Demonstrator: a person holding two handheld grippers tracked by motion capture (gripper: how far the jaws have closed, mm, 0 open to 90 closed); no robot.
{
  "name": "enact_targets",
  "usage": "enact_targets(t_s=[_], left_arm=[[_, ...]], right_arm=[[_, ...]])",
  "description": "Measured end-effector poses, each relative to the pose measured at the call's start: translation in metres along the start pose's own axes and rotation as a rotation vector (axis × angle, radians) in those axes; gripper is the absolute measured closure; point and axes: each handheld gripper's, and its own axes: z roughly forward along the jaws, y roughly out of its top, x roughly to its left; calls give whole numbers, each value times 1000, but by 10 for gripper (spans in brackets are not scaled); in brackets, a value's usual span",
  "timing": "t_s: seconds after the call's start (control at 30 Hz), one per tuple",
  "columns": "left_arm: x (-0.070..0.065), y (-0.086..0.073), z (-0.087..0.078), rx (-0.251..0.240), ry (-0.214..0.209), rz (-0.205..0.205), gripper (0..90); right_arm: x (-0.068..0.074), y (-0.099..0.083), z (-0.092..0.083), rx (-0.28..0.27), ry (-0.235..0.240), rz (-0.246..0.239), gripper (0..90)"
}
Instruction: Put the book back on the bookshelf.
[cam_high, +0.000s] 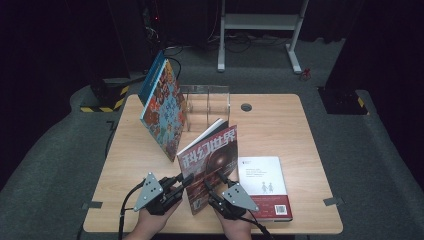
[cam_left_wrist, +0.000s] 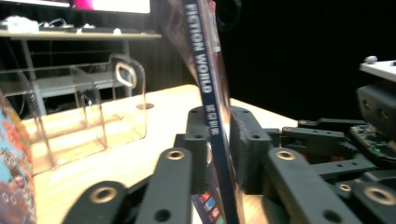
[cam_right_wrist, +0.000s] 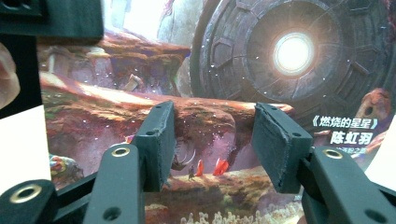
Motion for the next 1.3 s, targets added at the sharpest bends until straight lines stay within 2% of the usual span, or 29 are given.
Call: enact_targets(t_s=[0.1,0.2,0.33,0.43,0.5,0.6,0.7,0.77,0.8,0.87,0.93,1.1,1.23,1.3], left_arm=[[0,1,-2,-8,1,15,806],[-1,1,-5,-17,-5,28,810],[-3,-2,-6,-14,4,47,794],[-2,-3,-6,-11,-6,42,754],[-2,-4,-4,-3,-13,35,728],[-4,-9,2,47,-29,36,705],[-6,-12,5,56,-35,36,713],[-7,-12,5,62,-8,46,723],[-6,-12,5,64,2,40,739],[-2,-12,4,70,25,34,764],[2,-12,3,75,18,28,776],[0,-9,1,66,58,76,805],[7,-8,0,63,83,73,827],[10,-8,0,64,102,84,830]], right_arm=[[-3,-1,0,18,-14,-4,489],[-9,-3,1,43,-36,29,490],[-7,-1,3,45,-34,24,499],[-6,0,4,41,-30,18,504],[-5,1,4,39,-29,17,509],[-3,1,5,37,-17,14,504],[0,0,6,39,-8,-5,508],[0,-1,7,48,-11,-2,509],[0,-1,7,56,-14,11,510],[-2,-1,7,54,-17,6,510],[-2,-1,6,52,-18,5,510],[-4,1,5,49,-23,11,510],[-7,2,2,43,-32,3,511],[-8,3,1,43,-36,0,511]])
